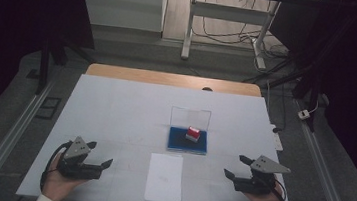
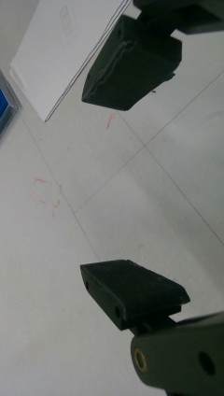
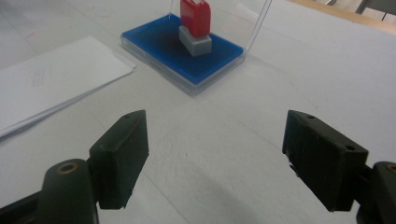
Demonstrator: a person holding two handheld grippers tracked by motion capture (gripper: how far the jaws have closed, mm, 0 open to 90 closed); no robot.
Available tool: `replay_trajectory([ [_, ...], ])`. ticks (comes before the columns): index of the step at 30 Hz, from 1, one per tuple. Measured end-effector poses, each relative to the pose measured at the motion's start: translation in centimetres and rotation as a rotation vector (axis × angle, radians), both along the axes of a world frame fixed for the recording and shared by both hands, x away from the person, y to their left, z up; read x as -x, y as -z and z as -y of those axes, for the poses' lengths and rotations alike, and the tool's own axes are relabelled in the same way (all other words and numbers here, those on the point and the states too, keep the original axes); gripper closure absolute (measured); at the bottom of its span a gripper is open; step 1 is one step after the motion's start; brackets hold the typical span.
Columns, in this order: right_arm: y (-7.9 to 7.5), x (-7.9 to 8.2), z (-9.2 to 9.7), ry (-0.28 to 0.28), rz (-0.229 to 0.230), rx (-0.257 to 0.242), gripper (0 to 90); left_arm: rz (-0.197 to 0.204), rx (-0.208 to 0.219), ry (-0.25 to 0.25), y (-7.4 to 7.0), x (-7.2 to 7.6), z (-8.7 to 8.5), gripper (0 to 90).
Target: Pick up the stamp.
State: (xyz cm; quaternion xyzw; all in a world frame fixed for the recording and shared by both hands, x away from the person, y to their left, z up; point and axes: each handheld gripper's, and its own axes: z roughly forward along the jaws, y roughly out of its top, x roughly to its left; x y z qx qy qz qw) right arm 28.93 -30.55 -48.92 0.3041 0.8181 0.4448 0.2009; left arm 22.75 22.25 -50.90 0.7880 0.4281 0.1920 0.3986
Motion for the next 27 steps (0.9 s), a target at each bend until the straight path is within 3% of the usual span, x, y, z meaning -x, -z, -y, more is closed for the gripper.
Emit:
replay_trajectory([
  [27, -2.9, -2.1, -4.0, -0.063, 0.021, -0.020, 27.3, -0.021, -0.011, -0.027, 0.5, -0.4, -0.3, 17.3],
])
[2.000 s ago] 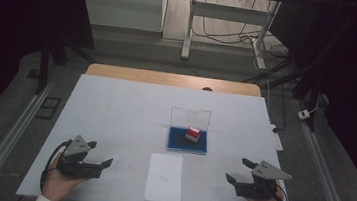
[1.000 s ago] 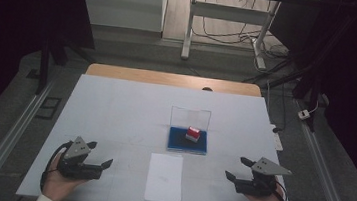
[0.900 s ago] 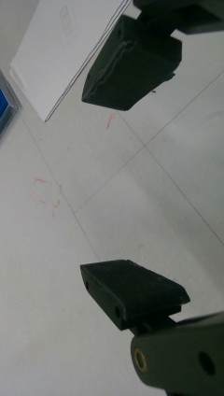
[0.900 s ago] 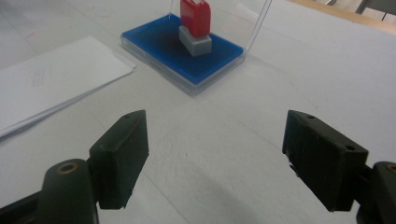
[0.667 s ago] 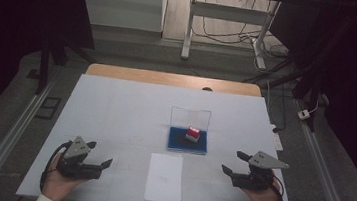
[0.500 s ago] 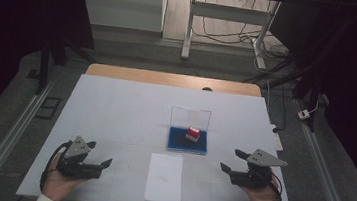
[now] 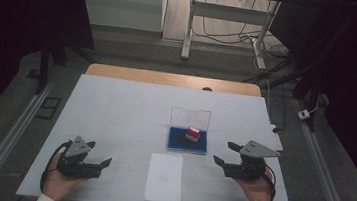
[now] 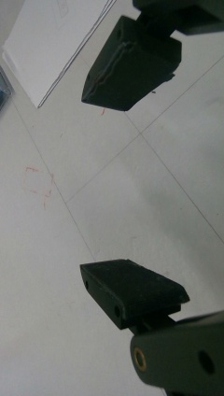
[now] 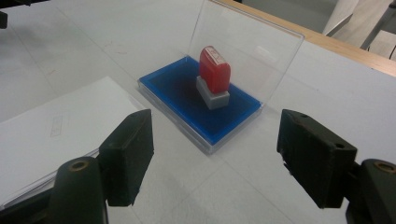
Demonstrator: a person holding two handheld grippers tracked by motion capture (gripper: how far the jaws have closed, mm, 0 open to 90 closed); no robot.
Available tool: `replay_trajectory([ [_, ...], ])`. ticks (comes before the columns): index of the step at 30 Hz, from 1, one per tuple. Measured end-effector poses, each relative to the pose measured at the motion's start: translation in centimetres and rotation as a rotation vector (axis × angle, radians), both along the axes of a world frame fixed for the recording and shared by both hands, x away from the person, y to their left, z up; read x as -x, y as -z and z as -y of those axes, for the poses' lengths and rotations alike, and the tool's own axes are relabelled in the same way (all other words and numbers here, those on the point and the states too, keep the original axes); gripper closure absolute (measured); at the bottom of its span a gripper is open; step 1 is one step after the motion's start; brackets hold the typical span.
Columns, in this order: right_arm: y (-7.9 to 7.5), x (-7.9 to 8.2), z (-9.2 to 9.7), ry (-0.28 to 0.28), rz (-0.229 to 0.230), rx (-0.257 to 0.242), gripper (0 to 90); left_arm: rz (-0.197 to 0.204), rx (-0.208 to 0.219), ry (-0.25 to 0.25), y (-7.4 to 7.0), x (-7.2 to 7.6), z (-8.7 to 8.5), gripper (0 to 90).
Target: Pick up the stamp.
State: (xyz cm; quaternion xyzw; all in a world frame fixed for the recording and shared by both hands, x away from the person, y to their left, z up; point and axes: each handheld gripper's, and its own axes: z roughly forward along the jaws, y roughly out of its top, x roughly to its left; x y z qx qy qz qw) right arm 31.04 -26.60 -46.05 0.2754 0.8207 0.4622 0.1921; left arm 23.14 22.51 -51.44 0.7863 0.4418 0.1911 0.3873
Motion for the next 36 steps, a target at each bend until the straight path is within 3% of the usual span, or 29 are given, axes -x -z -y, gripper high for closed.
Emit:
replay_trajectory([
  [21, -1.1, -2.2, -3.6, -0.042, 0.003, 0.028, 28.8, -0.002, -0.009, 0.003, 0.2, -0.1, -0.1, 17.8],
  [36, -0.5, -4.8, -5.8, -0.058, -0.018, 0.047, 29.9, -0.005, -0.022, 0.007, 0.3, -0.1, 0.1, 18.4],
])
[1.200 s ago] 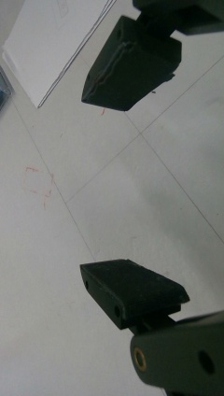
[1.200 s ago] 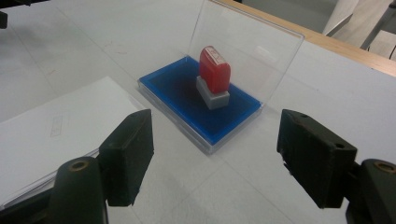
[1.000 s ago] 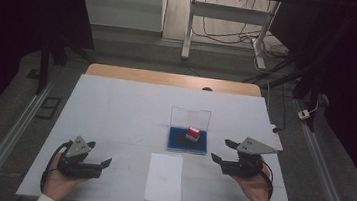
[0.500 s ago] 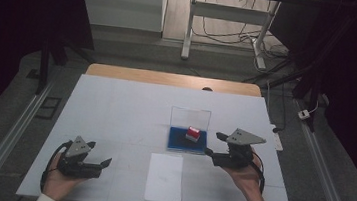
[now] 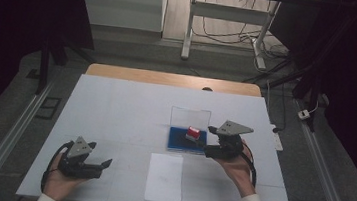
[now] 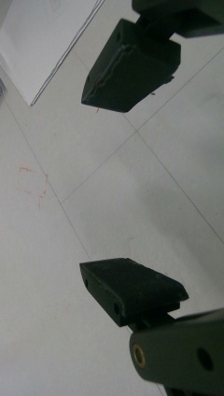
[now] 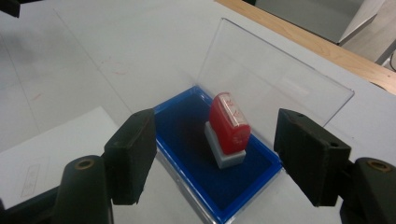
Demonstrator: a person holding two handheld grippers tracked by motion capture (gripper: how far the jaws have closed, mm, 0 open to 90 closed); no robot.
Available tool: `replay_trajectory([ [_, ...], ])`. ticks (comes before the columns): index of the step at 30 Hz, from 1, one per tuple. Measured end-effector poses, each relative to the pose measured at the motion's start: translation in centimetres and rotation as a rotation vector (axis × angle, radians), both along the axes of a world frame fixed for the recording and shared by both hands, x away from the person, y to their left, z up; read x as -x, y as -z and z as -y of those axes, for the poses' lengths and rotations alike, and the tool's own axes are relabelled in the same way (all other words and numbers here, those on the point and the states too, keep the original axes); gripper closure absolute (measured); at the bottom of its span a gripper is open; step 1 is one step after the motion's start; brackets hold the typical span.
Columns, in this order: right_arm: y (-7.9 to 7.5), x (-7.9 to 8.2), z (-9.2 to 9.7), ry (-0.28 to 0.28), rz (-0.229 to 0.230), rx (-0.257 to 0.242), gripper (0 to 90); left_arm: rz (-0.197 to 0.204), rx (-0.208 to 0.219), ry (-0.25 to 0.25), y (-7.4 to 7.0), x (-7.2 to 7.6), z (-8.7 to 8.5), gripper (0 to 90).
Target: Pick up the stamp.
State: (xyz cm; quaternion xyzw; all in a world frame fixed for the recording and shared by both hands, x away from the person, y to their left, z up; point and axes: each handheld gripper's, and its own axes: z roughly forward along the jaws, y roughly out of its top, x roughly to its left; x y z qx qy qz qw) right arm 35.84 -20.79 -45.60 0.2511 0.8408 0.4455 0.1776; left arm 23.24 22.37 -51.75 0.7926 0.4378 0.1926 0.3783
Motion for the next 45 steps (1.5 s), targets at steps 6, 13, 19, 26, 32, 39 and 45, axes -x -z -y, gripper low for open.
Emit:
replay_trajectory([
  [6, 0.4, -1.1, -0.6, -0.002, -0.007, 0.016, 29.9, -0.003, -0.001, 0.005, 0.1, 0.0, 0.0, 18.4],
  [13, 1.1, -1.9, -1.1, -0.001, -0.027, 0.046, 30.6, -0.007, -0.005, 0.004, 0.2, -0.1, 0.1, 18.5],
  [19, 1.5, -2.6, -1.1, -0.006, -0.037, 0.051, 32.8, -0.012, -0.010, 0.003, 0.4, -0.2, 0.1, 18.5],
  [26, 1.8, -3.5, -1.6, -0.011, -0.052, 0.056, 35.9, -0.017, -0.017, -0.002, 0.5, -0.3, 0.1, 18.5],
  [32, 2.3, -4.1, -2.2, -0.012, -0.063, 0.075, 40.1, -0.018, -0.015, -0.006, 0.5, -0.3, 0.1, 18.5],
  [39, 2.7, -4.6, -2.7, -0.026, -0.063, 0.079, 48.0, -0.020, -0.019, -0.006, 0.6, -0.3, 0.0, 18.5],
  [45, 3.1, -4.8, -3.0, -0.036, -0.065, 0.094, 52.4, -0.022, -0.018, -0.008, 0.6, -0.3, -0.1, 18.5],
])
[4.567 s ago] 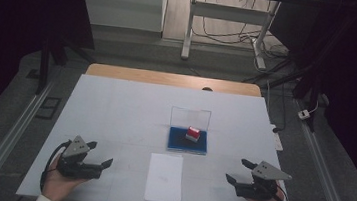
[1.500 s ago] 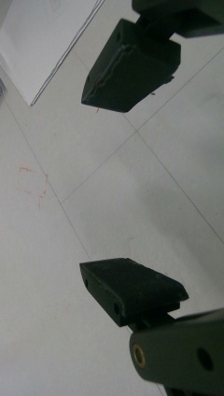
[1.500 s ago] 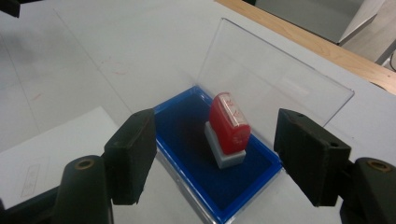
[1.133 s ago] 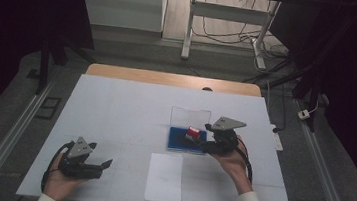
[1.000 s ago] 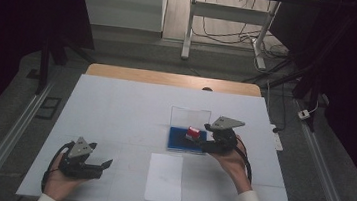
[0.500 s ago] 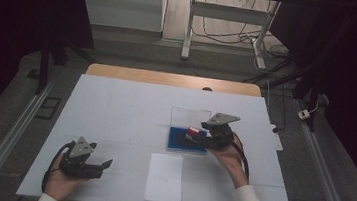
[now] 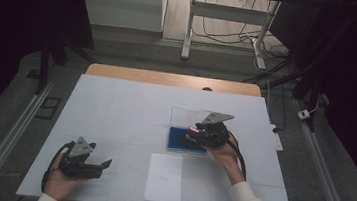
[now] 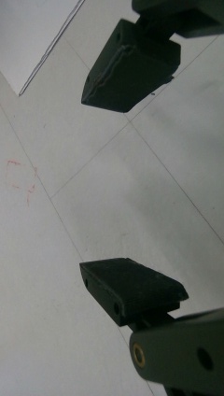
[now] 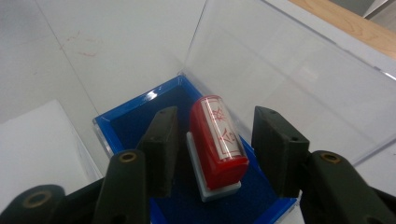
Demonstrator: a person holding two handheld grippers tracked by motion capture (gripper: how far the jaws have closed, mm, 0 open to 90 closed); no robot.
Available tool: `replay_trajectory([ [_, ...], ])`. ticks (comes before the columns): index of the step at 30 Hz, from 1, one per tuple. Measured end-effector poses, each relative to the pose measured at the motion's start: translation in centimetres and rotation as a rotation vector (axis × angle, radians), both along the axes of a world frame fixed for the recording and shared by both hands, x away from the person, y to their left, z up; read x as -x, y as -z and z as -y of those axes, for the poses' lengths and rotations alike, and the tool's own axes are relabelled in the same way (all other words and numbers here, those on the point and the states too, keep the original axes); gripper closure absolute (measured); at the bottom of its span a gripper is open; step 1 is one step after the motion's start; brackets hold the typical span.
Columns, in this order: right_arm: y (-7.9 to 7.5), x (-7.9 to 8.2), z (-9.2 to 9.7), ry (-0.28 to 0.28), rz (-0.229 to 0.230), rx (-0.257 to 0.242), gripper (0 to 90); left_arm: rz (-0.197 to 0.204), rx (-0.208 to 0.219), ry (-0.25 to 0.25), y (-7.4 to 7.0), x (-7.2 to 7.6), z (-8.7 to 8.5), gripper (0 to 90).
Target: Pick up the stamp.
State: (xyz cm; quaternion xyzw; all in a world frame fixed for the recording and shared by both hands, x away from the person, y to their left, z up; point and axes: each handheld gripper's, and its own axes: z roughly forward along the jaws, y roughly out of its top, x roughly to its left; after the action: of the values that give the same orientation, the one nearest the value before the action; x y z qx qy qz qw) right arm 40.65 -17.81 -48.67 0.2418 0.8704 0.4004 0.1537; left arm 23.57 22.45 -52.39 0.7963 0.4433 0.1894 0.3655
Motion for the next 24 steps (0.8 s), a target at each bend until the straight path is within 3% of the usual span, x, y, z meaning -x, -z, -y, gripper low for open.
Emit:
replay_trajectory([
  [11, 0.50, -0.26, -0.31, -0.017, 0.016, 0.023, 63.1, -0.004, 0.000, 0.000, 0.13, -0.05, -0.07, 18.5],
  [12, 0.50, -0.26, -0.27, -0.030, 0.017, 0.016, 67.5, -0.006, -0.002, 0.000, 0.16, -0.07, -0.11, 18.5],
  [20, 0.32, -0.08, -0.29, -0.051, 0.028, 0.035, 69.9, -0.006, -0.004, 0.000, 0.19, -0.06, -0.16, 18.5],
  [24, 0.01, 0.22, -0.30, -0.056, 0.037, 0.018, 70.0, -0.005, -0.005, 0.003, 0.15, -0.03, -0.20, 18.6],
])
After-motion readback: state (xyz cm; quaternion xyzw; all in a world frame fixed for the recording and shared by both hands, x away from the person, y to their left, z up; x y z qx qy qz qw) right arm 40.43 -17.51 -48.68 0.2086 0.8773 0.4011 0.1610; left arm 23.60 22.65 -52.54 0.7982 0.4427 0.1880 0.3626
